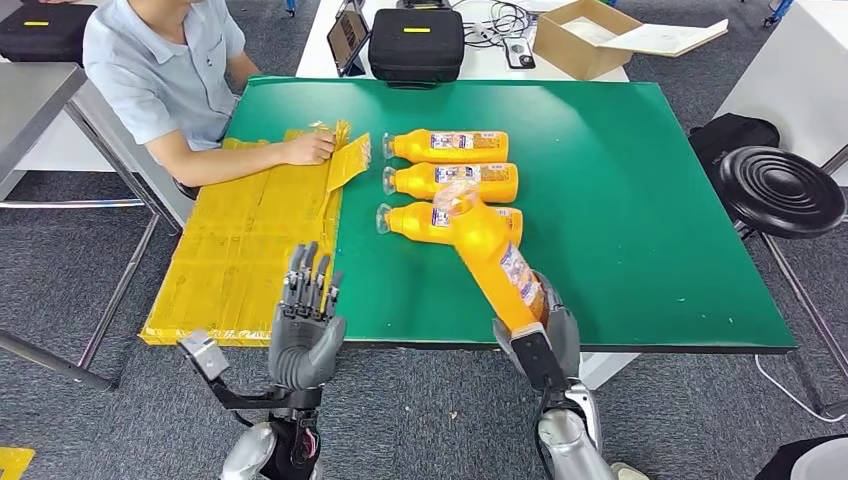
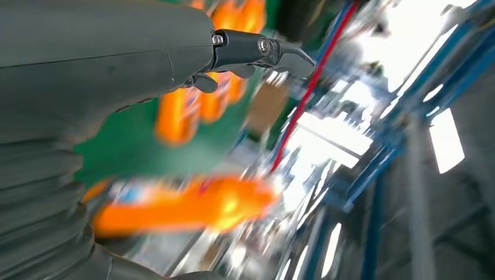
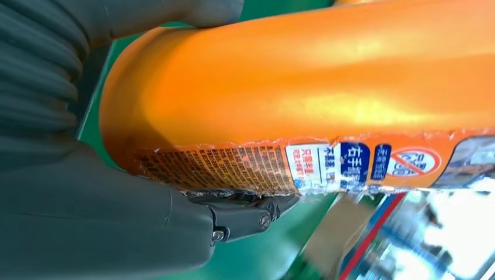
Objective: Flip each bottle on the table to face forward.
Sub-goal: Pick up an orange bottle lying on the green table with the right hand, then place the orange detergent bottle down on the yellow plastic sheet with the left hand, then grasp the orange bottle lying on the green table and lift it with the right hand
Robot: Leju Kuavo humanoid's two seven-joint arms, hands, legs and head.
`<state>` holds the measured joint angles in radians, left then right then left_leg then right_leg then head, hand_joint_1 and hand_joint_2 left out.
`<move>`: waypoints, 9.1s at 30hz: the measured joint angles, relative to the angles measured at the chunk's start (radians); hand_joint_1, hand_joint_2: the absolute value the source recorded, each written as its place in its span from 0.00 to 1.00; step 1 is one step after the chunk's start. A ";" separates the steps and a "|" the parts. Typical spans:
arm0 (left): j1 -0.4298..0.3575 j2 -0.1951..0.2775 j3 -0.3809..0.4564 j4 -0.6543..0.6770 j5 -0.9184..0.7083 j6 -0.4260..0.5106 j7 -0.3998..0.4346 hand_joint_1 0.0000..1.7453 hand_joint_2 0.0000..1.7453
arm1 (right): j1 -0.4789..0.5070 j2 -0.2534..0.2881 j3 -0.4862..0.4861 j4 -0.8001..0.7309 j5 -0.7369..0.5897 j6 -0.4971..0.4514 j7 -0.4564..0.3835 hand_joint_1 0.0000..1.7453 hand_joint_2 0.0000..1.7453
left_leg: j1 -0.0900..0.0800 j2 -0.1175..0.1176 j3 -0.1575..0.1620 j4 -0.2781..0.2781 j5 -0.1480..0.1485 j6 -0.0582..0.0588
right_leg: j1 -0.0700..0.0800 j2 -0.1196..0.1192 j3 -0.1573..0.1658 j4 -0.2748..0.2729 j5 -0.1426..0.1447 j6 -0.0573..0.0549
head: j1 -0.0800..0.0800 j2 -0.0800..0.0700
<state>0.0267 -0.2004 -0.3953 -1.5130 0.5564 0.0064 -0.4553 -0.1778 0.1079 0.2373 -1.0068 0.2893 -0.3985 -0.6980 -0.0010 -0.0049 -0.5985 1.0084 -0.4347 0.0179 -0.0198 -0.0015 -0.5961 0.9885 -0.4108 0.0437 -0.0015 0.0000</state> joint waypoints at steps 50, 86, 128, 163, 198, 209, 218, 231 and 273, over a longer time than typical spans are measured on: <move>-0.135 0.020 -0.043 0.260 -0.078 -0.233 0.030 1.00 1.00 | -0.062 0.009 0.438 0.026 -0.063 0.272 -0.003 0.00 1.00 | 0.000 0.000 -0.001 0.000 0.000 0.000 | 0.000 0.000 -0.001 0.000 0.000 0.000 | 0.000 0.000; -0.233 0.026 0.092 0.404 -0.273 0.392 0.022 1.00 1.00 | 0.105 0.010 0.311 -0.229 -0.084 -0.009 -0.001 0.00 0.00 | 0.000 0.000 -0.002 0.000 0.000 0.000 | 0.000 0.000 -0.002 0.000 0.000 0.000 | 0.000 0.000; -0.617 0.036 0.627 0.973 -1.913 0.680 0.329 1.00 1.00 | 0.083 0.031 0.488 -0.308 -0.159 0.052 -0.001 0.00 0.00 | 0.003 0.001 -0.002 0.000 0.002 -0.002 | 0.003 0.000 -0.003 0.001 0.002 -0.003 | 0.000 0.000; -0.718 0.062 0.623 1.166 -1.792 0.260 0.272 0.00 0.75 | 0.077 0.029 0.498 -0.215 -0.153 0.054 -0.001 0.00 0.00 | 0.003 -0.002 0.002 0.000 0.002 -0.002 | 0.002 -0.001 0.003 0.000 0.002 -0.003 | 0.000 0.000; -0.398 -0.066 0.238 0.394 -0.689 0.370 -0.157 0.00 1.00 | 0.097 0.002 0.509 -0.202 -0.087 -0.126 -0.001 0.00 1.00 | 0.003 -0.003 -0.003 0.000 0.002 -0.001 | 0.003 -0.002 -0.002 0.000 0.002 -0.003 | 0.000 0.000; -0.145 0.012 0.128 0.024 -0.565 0.505 -0.195 0.00 1.00 | 0.079 -0.098 0.272 -0.136 0.374 -0.251 0.141 0.00 1.00 | 0.002 -0.003 -0.005 0.000 0.002 -0.001 | 0.002 -0.003 -0.003 0.000 0.002 -0.003 | 0.000 0.000; -0.099 0.033 0.091 -0.083 -0.548 0.475 -0.207 0.00 1.00 | -0.134 -0.152 0.134 0.149 0.564 -0.207 0.234 0.00 1.00 | 0.002 -0.003 -0.003 0.000 0.003 -0.001 | 0.003 -0.002 -0.002 0.000 0.003 -0.002 | 0.000 0.000; -0.104 0.034 0.072 -0.092 -0.542 0.465 -0.207 0.00 1.00 | -0.232 -0.150 0.116 0.310 0.595 -0.196 0.258 0.00 1.00 | 0.002 -0.003 -0.004 0.000 0.003 -0.001 | 0.003 -0.002 -0.003 0.000 0.003 -0.002 | 0.000 0.000; -0.218 0.017 -0.027 0.001 -0.492 0.401 -0.165 0.00 1.00 | -0.482 -0.088 0.139 0.630 0.625 0.126 0.364 1.00 1.00 | 0.002 0.001 0.004 0.001 0.003 -0.001 | 0.003 0.000 0.003 0.000 0.003 -0.002 | 0.000 0.000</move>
<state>-0.1911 -0.1835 -0.4223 -1.5122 0.0640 0.4078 -0.6204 -0.6598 0.0201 0.3758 -0.3773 0.9142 -0.2725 -0.3344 0.0013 -0.0044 -0.5948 1.0090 -0.4313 0.0172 -0.0171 -0.0015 -0.5930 0.9884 -0.4074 0.0415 -0.0015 0.0000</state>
